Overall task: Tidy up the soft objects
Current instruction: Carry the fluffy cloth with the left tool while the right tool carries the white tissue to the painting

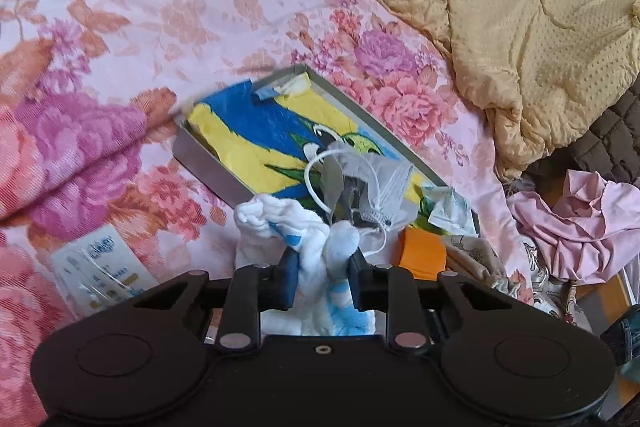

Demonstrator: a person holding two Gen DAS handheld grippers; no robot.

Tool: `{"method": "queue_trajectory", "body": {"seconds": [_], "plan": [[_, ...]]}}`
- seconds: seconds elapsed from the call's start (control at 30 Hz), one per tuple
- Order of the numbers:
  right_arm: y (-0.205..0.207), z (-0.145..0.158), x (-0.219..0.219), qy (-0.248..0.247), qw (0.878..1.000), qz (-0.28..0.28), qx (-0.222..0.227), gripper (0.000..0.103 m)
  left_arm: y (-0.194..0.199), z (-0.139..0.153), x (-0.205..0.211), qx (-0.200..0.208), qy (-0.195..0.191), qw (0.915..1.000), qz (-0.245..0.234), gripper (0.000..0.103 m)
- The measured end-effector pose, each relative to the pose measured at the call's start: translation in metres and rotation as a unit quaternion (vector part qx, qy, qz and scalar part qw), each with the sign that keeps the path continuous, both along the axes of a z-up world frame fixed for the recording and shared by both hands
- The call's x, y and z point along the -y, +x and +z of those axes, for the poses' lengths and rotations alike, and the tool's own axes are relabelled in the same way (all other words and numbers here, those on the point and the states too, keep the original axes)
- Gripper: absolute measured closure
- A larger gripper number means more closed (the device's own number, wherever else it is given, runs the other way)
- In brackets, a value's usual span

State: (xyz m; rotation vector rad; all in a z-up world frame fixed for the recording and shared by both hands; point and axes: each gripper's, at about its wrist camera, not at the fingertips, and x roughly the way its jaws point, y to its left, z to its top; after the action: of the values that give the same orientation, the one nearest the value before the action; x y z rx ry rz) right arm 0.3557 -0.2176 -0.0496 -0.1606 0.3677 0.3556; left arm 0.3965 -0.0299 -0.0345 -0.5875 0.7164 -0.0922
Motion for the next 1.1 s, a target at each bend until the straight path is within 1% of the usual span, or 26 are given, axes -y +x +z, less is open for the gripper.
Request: {"method": "queue_trajectory", "body": {"seconds": [0.17, 0.33, 0.43, 0.6, 0.67, 0.73, 0.8, 0.9, 1.0, 1.1], "plan": [[-0.005, 0.010, 0.006, 0.016, 1.000, -0.004, 0.023, 0.098, -0.006, 0.017, -0.007, 0.010, 0.006, 0.9999, 0.010, 0.077], [-0.007, 0.020, 0.014, 0.039, 0.998, -0.008, 0.044, 0.098, -0.008, 0.040, -0.007, 0.036, 0.015, 0.9992, 0.007, 0.077], [-0.004, 0.029, 0.022, 0.061, 0.997, -0.011, 0.056, 0.098, -0.005, 0.056, -0.005, 0.054, 0.021, 0.9983, 0.007, 0.077], [0.014, 0.042, 0.043, 0.099, 0.992, -0.032, 0.065, 0.098, 0.012, 0.083, 0.006, 0.092, 0.037, 0.9950, 0.009, 0.077], [0.023, 0.044, 0.051, 0.114, 0.991, -0.041, 0.063, 0.098, 0.023, 0.091, 0.012, 0.106, 0.036, 0.9936, 0.011, 0.077], [0.031, 0.044, 0.056, 0.119, 0.990, -0.047, 0.063, 0.098, 0.034, 0.096, 0.019, 0.119, 0.036, 0.9922, 0.013, 0.077], [0.039, 0.042, 0.059, 0.115, 0.990, -0.057, 0.062, 0.098, 0.047, 0.098, 0.028, 0.128, 0.035, 0.9911, 0.012, 0.077], [0.048, 0.033, 0.064, 0.111, 0.990, -0.070, 0.047, 0.098, 0.062, 0.093, 0.040, 0.131, 0.031, 0.9909, 0.007, 0.077], [0.052, 0.025, 0.066, 0.094, 0.991, -0.083, 0.036, 0.098, 0.074, 0.080, 0.052, 0.123, 0.036, 0.9917, -0.011, 0.077], [0.056, 0.021, 0.071, 0.099, 0.990, -0.096, 0.023, 0.097, 0.082, 0.060, 0.061, 0.109, 0.033, 0.9932, -0.024, 0.077]]}}
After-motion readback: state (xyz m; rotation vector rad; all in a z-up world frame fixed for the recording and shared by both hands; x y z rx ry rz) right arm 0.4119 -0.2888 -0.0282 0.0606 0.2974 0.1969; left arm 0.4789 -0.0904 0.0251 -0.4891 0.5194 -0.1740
